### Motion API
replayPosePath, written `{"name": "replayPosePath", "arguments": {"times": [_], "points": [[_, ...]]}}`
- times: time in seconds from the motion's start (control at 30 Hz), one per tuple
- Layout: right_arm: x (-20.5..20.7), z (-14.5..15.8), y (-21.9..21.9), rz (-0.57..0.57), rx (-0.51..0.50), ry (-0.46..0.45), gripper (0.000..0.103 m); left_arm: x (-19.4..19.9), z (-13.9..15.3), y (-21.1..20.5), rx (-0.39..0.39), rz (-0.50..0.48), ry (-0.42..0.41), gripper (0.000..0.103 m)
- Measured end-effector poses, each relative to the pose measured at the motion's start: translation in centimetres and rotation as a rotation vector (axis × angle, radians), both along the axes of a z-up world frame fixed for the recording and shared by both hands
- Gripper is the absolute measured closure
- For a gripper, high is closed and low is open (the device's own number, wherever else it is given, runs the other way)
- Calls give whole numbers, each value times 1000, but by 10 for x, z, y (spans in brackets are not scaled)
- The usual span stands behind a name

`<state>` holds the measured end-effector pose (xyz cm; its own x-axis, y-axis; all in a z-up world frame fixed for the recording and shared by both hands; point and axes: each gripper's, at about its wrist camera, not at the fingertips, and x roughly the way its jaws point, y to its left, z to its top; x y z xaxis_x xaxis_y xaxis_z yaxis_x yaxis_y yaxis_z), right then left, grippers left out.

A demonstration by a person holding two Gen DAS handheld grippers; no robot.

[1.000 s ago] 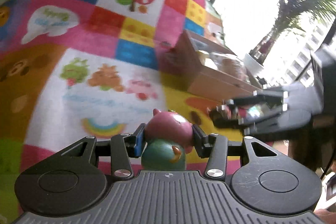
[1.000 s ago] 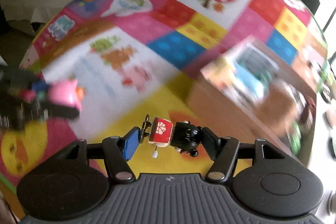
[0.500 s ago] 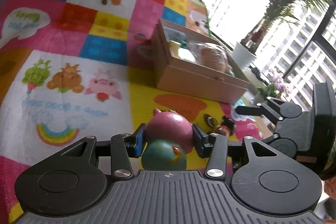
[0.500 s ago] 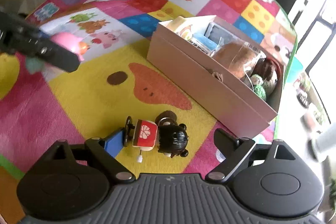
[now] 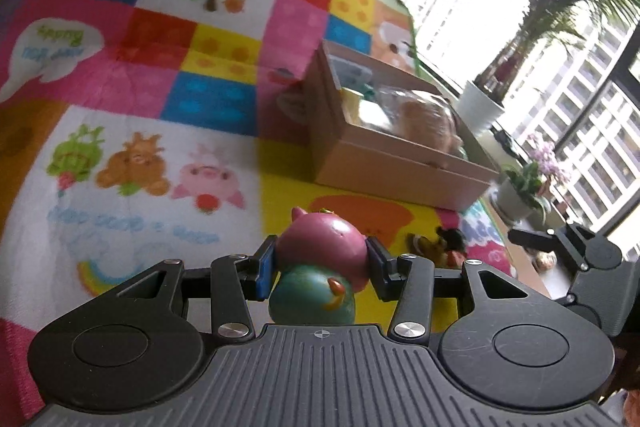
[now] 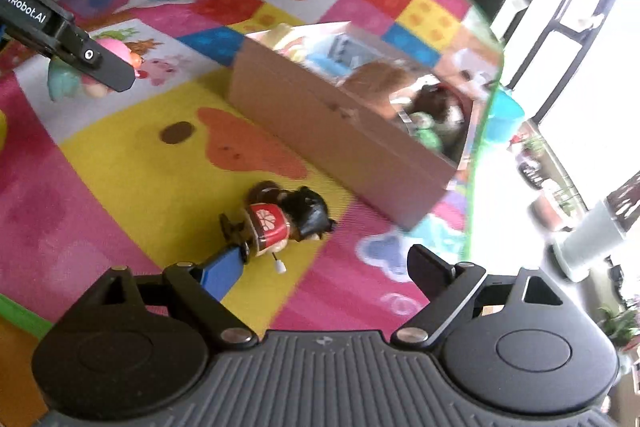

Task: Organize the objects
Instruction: 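Lift the bird toy and figurine and carry both toward the pink box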

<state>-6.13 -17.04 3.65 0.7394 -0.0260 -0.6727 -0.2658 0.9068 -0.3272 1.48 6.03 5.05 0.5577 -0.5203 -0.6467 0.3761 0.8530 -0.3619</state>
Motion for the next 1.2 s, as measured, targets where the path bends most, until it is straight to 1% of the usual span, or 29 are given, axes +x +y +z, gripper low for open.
{"name": "replayPosePath", "arguments": {"times": [0.1,0.27,0.3,0.4,0.43,0.47,0.5,0.53,0.6,0.7,0.77,1.0,1.1,1.2], "points": [[2,7,-9,-10,123,34,14,0,-1,-11,27,-26,3,52],[18,9,-6,-36,284,62,14,-3,0,-17,77,-12,-8,52],[23,8,-4,-48,299,61,14,-3,1,-17,83,-9,-10,52],[36,-1,2,-89,273,57,16,-6,3,-16,98,-6,-17,52],[39,-3,2,-96,280,67,25,-7,3,-17,101,-7,-20,52],[42,-4,1,-90,293,83,40,-8,4,-17,103,-8,-22,52],[43,-5,2,-88,299,96,48,-9,4,-18,105,-11,-23,52],[44,-5,2,-83,299,103,53,-10,4,-19,107,-14,-24,52],[39,-2,4,-68,295,95,53,-11,5,-21,112,-21,-26,52],[26,8,6,-54,263,39,53,-15,7,-25,121,-31,-36,52],[19,20,3,-45,262,8,53,-17,9,-27,123,-38,-43,52],[-2,71,-17,-27,311,-119,53,-18,19,-39,126,-58,-69,52],[-6,82,-28,-40,327,-161,53,-8,42,-44,85,-65,-132,52],[-7,86,-38,-60,349,-182,53,12,71,-60,71,-81,-236,52]]}}
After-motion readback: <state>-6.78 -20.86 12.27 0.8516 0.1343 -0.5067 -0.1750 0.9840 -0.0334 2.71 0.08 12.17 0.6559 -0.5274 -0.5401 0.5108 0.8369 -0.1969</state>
